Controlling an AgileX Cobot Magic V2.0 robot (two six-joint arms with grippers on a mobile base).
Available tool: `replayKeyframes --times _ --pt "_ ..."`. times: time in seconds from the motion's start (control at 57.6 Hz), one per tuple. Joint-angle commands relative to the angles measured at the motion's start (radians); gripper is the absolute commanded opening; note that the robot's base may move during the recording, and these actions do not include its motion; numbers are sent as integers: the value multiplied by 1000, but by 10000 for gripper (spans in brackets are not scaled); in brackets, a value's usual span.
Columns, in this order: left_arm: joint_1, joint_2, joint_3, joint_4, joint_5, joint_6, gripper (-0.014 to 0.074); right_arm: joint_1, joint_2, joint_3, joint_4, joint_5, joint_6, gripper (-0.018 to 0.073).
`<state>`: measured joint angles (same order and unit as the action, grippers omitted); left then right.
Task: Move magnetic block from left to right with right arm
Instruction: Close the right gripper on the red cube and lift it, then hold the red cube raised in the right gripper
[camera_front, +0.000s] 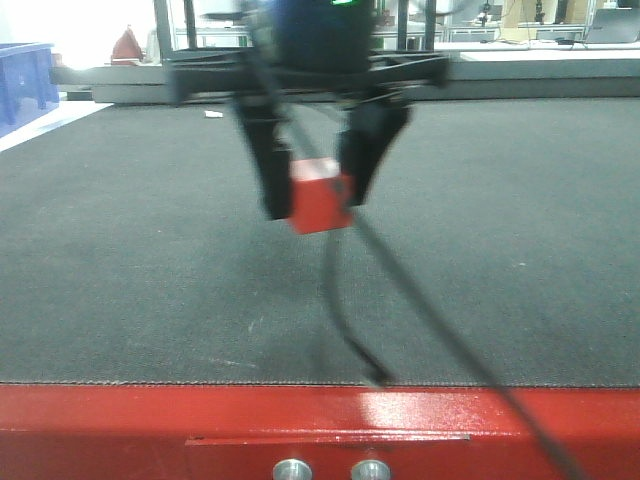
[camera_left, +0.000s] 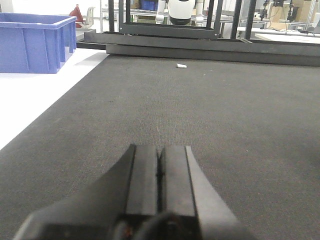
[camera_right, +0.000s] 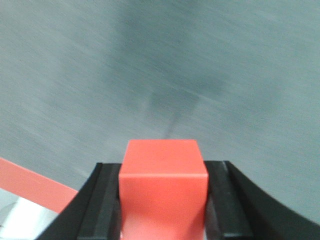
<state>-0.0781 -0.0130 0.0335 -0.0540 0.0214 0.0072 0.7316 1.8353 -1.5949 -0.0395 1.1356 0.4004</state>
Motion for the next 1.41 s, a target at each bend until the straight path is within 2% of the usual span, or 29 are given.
replayKeyframes --times 0.0,0.208,0.539,0.764,0.886,1.077,1.233,1.39 --pt "3 -10 9 -3 -78 -7 -126 -44 -138 77 -13 -101 -50 266" --pt "3 -10 9 -3 -78 -7 -126 -195 -345 362 0 -338 -104 266" --pt "3 -10 9 -3 -78 -7 -126 -474 -626 718 144 -665 -400 266" --pt "3 -10 9 -3 -78 -7 -126 -618 -783 911 145 -922 -411 266" --pt "3 -10 9 -3 -78 -7 -126 -648 -884 991 145 -1049 -411 266" --pt "3 -10 9 -3 -78 -7 -126 -651 -1062 1097 147 -1156 -410 266" --pt "3 -10 9 -3 -78 -7 -126 -651 -1223 1168 147 -1166 -410 266" --pt "3 -10 9 -3 -78 -7 -126 -651 -1378 1198 147 -1121 -410 266"
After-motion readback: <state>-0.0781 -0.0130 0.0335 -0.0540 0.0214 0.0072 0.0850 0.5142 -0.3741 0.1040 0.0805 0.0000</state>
